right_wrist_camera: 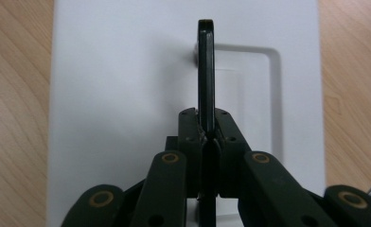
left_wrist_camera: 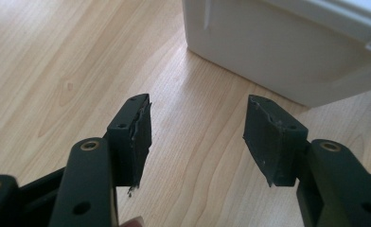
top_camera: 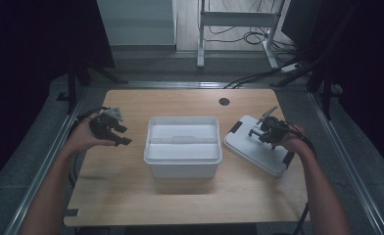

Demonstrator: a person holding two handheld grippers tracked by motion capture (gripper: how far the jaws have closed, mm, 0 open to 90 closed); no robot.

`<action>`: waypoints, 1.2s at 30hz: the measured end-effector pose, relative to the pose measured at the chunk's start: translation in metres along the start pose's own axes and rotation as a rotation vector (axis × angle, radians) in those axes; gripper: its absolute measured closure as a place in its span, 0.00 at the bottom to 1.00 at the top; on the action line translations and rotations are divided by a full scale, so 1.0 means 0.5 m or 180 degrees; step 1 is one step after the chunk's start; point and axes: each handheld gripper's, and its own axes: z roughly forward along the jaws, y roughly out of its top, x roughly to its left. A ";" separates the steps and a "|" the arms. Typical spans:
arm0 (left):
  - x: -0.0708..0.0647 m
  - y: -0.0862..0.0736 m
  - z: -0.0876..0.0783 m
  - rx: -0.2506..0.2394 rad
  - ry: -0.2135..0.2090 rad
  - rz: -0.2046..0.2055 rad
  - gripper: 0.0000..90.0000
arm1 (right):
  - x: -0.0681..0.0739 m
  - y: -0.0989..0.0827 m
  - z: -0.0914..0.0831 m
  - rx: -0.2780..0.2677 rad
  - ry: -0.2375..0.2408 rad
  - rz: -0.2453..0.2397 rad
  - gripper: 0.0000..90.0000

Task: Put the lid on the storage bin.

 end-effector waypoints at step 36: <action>0.004 -0.047 0.057 0.0100 -0.0045 -0.0168 0.48 | 0.035 0.046 -0.287 -0.0953 -0.0144 -0.0539 0.93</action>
